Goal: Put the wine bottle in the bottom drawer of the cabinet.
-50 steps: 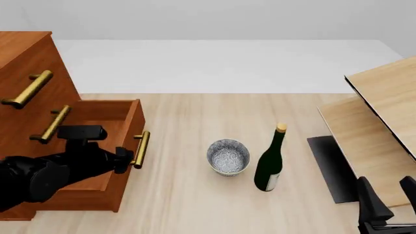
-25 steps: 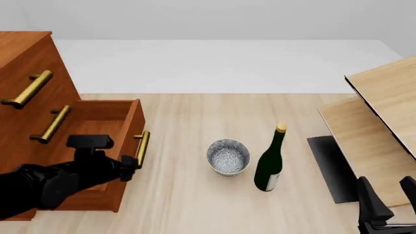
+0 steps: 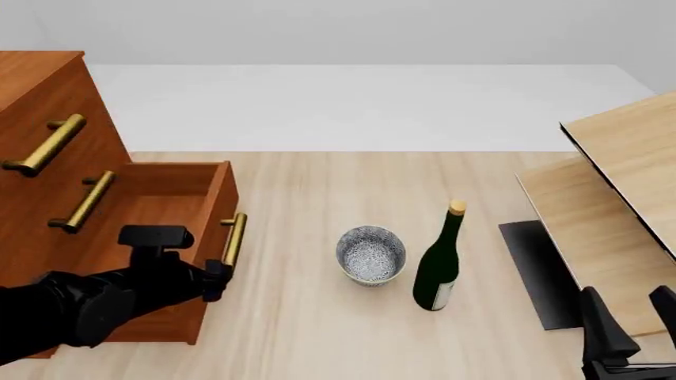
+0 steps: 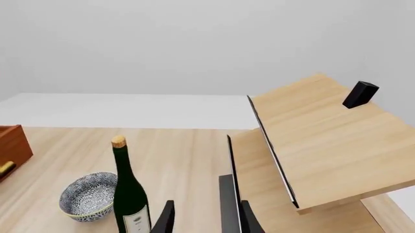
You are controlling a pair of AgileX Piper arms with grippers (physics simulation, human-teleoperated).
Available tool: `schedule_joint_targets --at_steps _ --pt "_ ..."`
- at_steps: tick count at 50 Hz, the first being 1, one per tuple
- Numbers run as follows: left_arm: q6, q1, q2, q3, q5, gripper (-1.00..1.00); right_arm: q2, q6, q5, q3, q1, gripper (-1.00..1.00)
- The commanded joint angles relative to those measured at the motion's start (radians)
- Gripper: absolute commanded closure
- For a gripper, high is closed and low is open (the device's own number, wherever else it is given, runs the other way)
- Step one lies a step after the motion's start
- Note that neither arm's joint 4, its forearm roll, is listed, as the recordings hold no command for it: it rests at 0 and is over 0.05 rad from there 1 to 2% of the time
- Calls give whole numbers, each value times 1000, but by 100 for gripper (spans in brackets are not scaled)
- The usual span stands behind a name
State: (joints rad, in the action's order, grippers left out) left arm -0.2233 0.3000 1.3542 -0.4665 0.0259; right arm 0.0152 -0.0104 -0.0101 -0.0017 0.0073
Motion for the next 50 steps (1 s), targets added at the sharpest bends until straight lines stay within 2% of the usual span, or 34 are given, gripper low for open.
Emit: schedule_joint_targets --at_steps 1,34,36,38,40,46,49,50 --pt "-13 40 -3 -2 -3 -100 -1 0 -1 0 2 -100" --pt "-20 138 -1 -47 -30 -100 -4 2 -4 0 3 -100" --pt "-50 136 -15 -52 -35 -100 -4 2 -4 0 4 -100" --pt "-26 134 -12 -64 -43 -100 -4 2 -4 0 5 -100" --pt "-42 142 -16 -65 -45 -100 -3 1 -3 0 5 -100" --pt "-15 141 -73 -122 -123 -100 -5 2 -5 0 4 -100" --pt "24 128 -116 -168 -182 -100 -6 1 -6 -1 7 -100" --pt "11 125 -130 -178 -195 -100 -5 1 -5 0 7 -100"
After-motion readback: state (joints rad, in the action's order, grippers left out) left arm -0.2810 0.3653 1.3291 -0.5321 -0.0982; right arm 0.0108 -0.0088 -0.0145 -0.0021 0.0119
